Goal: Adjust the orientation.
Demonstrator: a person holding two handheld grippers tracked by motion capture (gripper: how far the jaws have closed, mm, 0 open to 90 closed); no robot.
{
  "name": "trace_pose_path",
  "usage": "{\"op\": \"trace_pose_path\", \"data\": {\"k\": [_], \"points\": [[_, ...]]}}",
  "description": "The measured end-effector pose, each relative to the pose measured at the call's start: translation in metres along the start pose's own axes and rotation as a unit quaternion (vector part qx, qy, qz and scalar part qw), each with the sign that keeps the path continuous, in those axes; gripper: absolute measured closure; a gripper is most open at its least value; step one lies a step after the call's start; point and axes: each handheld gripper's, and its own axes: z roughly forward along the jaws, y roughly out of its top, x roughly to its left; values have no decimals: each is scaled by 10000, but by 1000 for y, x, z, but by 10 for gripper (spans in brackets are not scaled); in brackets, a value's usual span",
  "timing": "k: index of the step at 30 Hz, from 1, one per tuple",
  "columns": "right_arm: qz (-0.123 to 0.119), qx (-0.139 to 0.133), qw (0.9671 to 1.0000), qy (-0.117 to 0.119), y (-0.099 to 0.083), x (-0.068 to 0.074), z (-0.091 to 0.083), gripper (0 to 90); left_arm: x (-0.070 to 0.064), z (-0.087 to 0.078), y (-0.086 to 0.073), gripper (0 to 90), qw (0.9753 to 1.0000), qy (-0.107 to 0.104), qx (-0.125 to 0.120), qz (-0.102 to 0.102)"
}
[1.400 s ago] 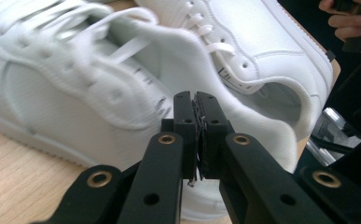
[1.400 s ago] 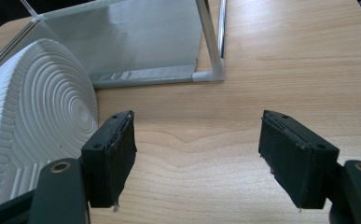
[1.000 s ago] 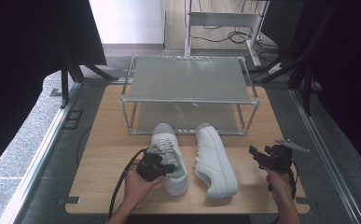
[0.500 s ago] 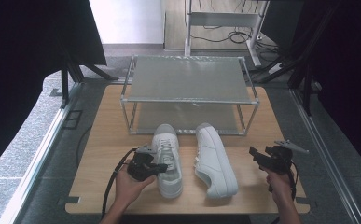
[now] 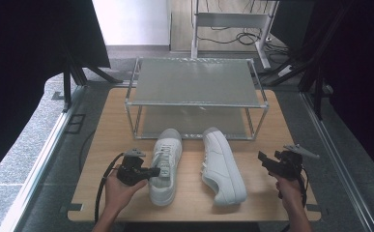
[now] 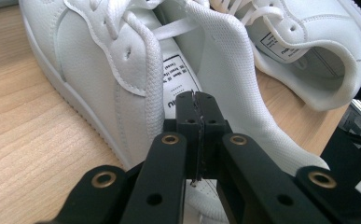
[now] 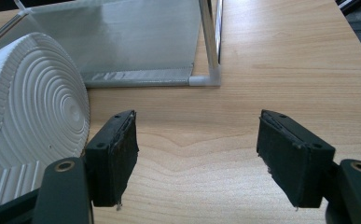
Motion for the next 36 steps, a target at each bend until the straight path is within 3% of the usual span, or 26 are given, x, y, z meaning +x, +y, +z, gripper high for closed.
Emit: {"op": "trace_pose_path", "data": {"k": [3,5,9,14,15,16,19,21,24,27,31,35,36], "points": [[-3,10,10000,21,-1,0,0,295,0,-3,0,900,9995,285,69,71],[-12,20,10000,23,-1,1,0,295,2,-6,-1,900,9994,339,79,61],[5,30,10000,66,-1,2,0,295,1,-5,-2,855,9999,152,11,27],[26,-19,9999,165,1,3,-1,295,-4,-11,-1,759,9991,100,-323,236],[25,-43,9998,203,2,4,-1,294,-5,-19,0,726,9972,-108,-687,281],[-4,-58,9997,249,2,4,-2,294,-5,-23,1,692,9954,-163,-906,275],[-49,-94,9994,315,4,5,-5,300,-5,-34,2,562,9892,-138,-1443,205],[-86,-142,9994,314,6,7,-7,311,-5,-39,3,490,9864,-64,-1637,168],[-110,-210,9988,436,8,10,-11,354,-5,-42,6,415,9860,33,-1663,151],[-373,-232,9951,887,15,21,-23,442,-5,-45,20,395,9860,-11,-1669,42],[-728,-221,9896,1223,18,36,-33,511,-7,-42,34,394,9864,-12,-1642,26],[-1078,-82,9799,1675,20,51,-41,602,-9,-38,33,388,9875,48,-1573,43],[-1193,-65,9769,1770,20,56,-44,643,-7,-35,26,388,9881,55,-1536,-25]]}}
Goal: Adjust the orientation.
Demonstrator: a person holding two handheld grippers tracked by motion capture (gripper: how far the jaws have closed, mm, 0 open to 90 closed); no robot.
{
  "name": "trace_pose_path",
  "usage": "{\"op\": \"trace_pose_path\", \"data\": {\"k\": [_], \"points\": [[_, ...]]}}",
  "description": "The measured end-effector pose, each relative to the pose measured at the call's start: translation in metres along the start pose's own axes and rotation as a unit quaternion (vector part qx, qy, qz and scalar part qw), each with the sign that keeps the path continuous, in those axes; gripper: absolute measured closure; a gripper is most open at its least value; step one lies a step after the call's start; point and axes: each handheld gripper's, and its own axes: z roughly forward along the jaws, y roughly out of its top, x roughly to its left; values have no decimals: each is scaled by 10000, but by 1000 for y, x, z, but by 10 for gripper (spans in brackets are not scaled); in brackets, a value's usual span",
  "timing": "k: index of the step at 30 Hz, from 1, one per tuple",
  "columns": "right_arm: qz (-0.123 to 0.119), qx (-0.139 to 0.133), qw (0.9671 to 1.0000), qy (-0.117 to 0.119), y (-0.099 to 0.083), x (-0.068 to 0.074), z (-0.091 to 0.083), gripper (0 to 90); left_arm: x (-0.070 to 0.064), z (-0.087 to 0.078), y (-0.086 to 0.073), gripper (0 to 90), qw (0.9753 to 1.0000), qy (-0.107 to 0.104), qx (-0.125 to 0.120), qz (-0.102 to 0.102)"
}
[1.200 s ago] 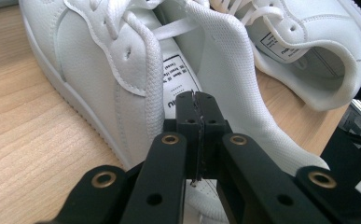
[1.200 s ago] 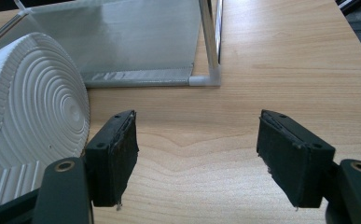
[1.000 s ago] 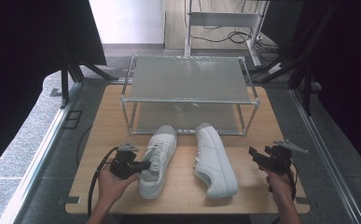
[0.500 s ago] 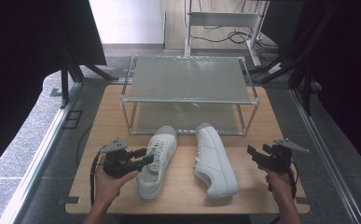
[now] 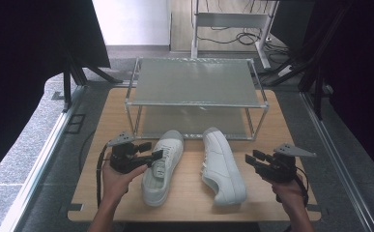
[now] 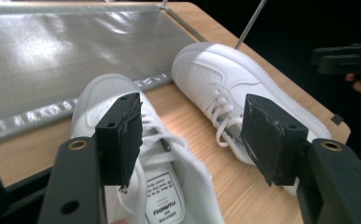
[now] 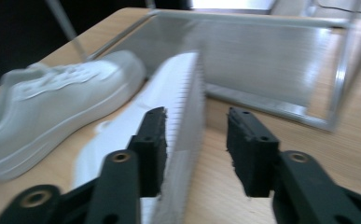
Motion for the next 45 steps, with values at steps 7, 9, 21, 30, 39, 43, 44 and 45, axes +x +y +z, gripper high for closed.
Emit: {"op": "trace_pose_path", "data": {"k": [7,9,21,30,39,43,44,45], "points": [[-579,332,9959,617,-2,36,12,900,10,-7,-15,390,9998,86,-21,-193],[-759,484,9927,799,-4,49,19,900,12,-8,-16,390,9997,112,-3,-206],[-1408,1142,9786,970,-29,93,46,900,17,-9,-20,390,9993,188,161,-264],[-1544,1592,9725,715,-37,94,54,900,16,-4,-22,390,9989,164,317,-290],[-1202,1014,9863,497,-37,75,31,900,17,-8,-22,390,9989,189,271,-342],[-997,753,9918,275,-35,58,18,900,16,-6,-22,390,9988,95,290,-373],[-976,710,9925,176,-35,53,15,900,16,-6,-22,391,9988,75,282,-386],[-971,720,9926,91,-34,48,12,900,16,-6,-22,390,9988,104,276,-378]]}}
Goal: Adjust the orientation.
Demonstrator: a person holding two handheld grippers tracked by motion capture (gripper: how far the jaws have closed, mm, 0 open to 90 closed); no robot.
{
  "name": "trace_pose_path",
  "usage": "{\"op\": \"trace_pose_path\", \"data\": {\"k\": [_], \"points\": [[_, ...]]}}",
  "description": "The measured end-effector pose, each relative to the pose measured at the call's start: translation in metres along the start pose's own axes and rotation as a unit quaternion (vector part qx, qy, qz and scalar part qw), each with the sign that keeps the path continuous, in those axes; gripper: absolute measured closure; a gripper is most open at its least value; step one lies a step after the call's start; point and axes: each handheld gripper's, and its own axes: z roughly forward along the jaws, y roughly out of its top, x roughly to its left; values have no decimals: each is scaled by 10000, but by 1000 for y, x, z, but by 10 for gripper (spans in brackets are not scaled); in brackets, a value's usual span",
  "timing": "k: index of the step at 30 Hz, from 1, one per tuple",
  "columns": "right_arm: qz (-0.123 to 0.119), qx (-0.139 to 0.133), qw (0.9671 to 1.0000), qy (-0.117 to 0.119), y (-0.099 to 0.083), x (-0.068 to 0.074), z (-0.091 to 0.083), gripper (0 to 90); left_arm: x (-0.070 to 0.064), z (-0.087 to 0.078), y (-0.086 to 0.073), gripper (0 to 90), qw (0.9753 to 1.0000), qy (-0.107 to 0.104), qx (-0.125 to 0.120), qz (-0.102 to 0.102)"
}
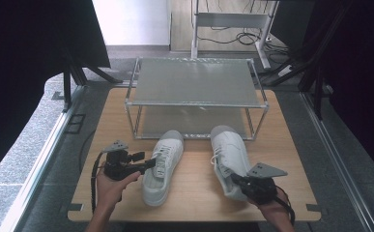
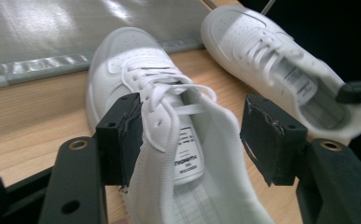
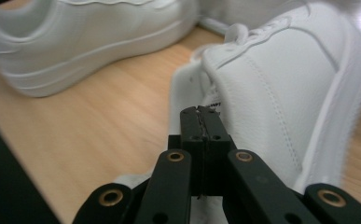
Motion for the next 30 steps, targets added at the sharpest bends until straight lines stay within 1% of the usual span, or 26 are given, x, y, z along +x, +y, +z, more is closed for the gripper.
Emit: {"op": "trace_pose_path", "data": {"k": [1,2,4,5,6,7,8,10,11,13,15,16,18,19,20,21,22,24,25,26,28,29,30], "points": [[0,0,10000,0,0,0,0,900,0,0,0,391,10000,0,0,0],[150,-17,9996,-258,-4,-16,-4,900,-1,1,0,391,9999,125,38,47],[326,-59,9991,-278,-9,-30,-6,900,-1,1,0,391,9999,111,52,62],[426,-77,9985,-344,-13,-39,-8,900,-1,2,0,391,9999,98,62,50],[426,-77,9985,-344,-13,-39,-8,900,-1,2,0,391,9999,98,62,50],[522,-43,9977,-419,-18,-51,-12,900,-2,3,0,391,9999,89,79,56],[610,-50,9970,-470,-22,-57,-13,900,-2,4,0,391,9999,98,92,58],[798,-37,9964,-295,-28,-66,-13,900,-1,4,-1,391,9999,90,108,61],[825,-50,9962,-279,-29,-67,-13,900,-1,4,-1,391,9999,90,108,61],[791,-125,9966,-179,-26,-63,-14,900,-1,3,-1,391,9999,103,86,57],[553,-187,9977,-349,-19,-53,-17,900,0,2,0,391,9999,98,74,51],[463,-241,9980,-365,-15,-47,-20,900,1,0,0,391,9999,107,41,41],[305,-365,9985,-254,-9,-33,-23,900,1,-1,0,391,9999,116,32,36],[305,-365,9985,-254,-9,-33,-23,900,1,-1,0,391,9999,116,32,36],[182,-377,9991,-54,-7,-20,-23,900,1,0,0,391,9999,112,46,42],[182,-377,9991,-54,-7,-20,-23,900,1,0,0,391,9999,112,46,42],[45,-259,9996,120,-9,-6,-18,900,0,1,-1,391,9999,103,70,43],[-99,-45,9998,183,-14,4,-12,900,0,2,-1,391,9999,106,81,47],[-154,86,9998,106,-18,7,-9,900,-1,3,-1,391,9999,99,92,51],[-211,225,9995,-40,-21,8,-7,900,-1,3,-1,391,9999,92,101,51],[-290,474,9976,-417,-26,5,-5,900,0,3,-1,391,9999,100,110,53],[-222,403,9983,-353,-27,2,-7,900,0,3,-1,391,9999,96,110,45],[-149,389,9987,-284,-27,-1,-10,900,0,3,-1,391,9999,96,110,45]]}}
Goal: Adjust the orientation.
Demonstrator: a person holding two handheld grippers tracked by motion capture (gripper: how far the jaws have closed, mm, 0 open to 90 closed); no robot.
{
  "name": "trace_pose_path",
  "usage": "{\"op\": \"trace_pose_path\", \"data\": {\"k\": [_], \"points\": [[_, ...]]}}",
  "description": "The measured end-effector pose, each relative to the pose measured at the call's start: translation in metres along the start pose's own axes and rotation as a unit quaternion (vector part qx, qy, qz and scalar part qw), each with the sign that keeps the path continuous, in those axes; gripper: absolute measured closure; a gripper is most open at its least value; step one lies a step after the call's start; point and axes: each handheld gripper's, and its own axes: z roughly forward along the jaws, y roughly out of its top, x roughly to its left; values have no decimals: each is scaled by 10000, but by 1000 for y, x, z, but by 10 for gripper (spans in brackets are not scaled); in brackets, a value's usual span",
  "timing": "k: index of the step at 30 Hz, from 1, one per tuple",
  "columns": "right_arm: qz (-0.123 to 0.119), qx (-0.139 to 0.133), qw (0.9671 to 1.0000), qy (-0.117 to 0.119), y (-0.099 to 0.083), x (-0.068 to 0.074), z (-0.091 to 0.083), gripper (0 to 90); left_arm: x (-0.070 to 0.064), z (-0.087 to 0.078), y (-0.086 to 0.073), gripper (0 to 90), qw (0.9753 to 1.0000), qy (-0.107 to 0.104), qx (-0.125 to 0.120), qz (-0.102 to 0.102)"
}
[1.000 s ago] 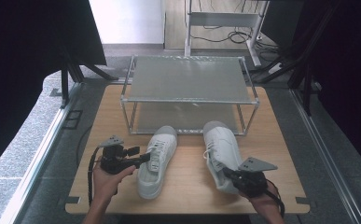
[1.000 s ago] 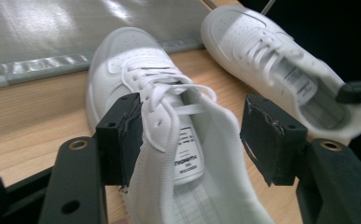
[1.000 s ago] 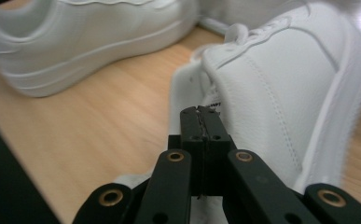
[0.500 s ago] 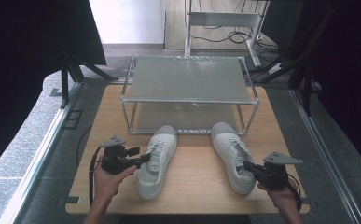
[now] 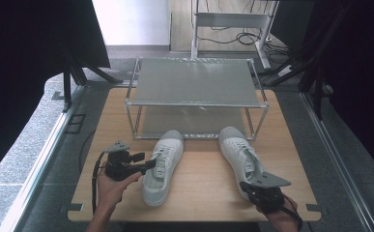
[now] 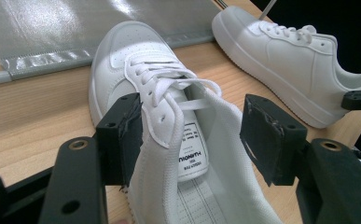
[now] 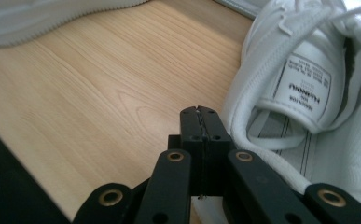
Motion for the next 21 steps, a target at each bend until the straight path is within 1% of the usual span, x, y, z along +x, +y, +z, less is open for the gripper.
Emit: {"op": "trace_pose_path", "data": {"k": [3,5,8,14,15,16,17,18,20,21], "points": [[-61,-16,9999,-118,-1,-2,-5,900,2,-1,0,391,10000,12,-6,-26],[-36,-9,10000,-55,-2,-4,-7,900,2,-2,0,391,10000,16,-19,-25],[-57,9,10000,-30,-2,-5,-7,900,3,-3,0,391,10000,16,-33,-36],[-84,84,9999,-57,-2,-4,-9,900,3,-6,0,391,10000,27,-58,-52],[-120,118,9999,-33,-1,-3,-8,900,4,-7,0,391,10000,34,-69,-44],[-104,117,9999,6,-1,-2,-7,900,4,-8,1,391,10000,34,-82,-44],[-105,107,9998,118,-1,-2,-6,883,4,-8,1,391,9999,26,-93,-43],[-99,46,9996,255,0,-1,-6,839,3,-8,1,391,9999,12,-107,-61],[-71,-125,9995,274,3,-1,-8,791,2,-10,2,404,9999,3,-155,-31],[-15,-234,9991,344,5,-2,-10,768,1,-11,3,408,9999,-2,-170,4]]}}
